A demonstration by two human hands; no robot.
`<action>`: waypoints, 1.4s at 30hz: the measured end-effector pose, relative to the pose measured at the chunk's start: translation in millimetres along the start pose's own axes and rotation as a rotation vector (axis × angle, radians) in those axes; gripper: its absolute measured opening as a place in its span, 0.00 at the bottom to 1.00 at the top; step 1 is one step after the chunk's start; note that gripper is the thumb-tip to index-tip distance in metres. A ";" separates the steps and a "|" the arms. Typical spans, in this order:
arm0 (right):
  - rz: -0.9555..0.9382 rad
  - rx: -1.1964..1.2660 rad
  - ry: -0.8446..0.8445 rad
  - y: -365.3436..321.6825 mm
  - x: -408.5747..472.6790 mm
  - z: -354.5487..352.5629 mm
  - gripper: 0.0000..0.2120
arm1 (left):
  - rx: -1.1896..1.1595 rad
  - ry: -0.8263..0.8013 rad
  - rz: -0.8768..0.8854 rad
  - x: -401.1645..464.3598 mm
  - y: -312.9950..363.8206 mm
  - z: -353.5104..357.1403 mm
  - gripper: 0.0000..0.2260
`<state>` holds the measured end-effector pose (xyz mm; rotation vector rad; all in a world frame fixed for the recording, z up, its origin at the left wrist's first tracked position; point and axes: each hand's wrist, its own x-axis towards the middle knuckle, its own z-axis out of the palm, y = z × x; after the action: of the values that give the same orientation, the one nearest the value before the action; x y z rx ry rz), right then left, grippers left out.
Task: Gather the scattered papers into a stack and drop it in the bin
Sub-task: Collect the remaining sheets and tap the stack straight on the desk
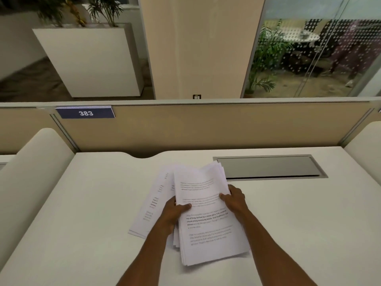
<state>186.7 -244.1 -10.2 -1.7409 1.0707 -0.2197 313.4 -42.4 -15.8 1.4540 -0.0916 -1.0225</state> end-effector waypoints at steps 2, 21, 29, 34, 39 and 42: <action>0.016 0.007 0.013 5.4 5.0 1.0 0.18 | -0.054 0.013 0.023 -2.3 0.3 7.9 0.22; -0.380 0.572 0.165 -3.8 -171.6 -28.2 0.19 | 0.227 -0.018 0.493 -139.8 12.3 2.5 0.25; -0.468 0.530 0.203 -12.5 -209.1 -20.9 0.27 | 0.236 0.191 0.786 -186.9 -3.4 -2.1 0.41; -0.469 0.517 0.318 -28.7 -220.4 -12.4 0.38 | 0.147 0.300 0.763 -201.8 3.4 26.9 0.32; -0.496 0.497 0.429 -64.0 -217.6 -31.3 0.34 | 0.145 0.458 0.796 -205.2 26.4 34.8 0.36; -0.378 0.473 0.539 -77.3 -215.0 -24.2 0.27 | 0.113 0.555 0.703 -204.0 39.7 48.4 0.35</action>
<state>89.1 -95.6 135.5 -1.4591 0.9426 -1.1367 181.8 37.5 131.9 1.5893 -0.2392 -0.0347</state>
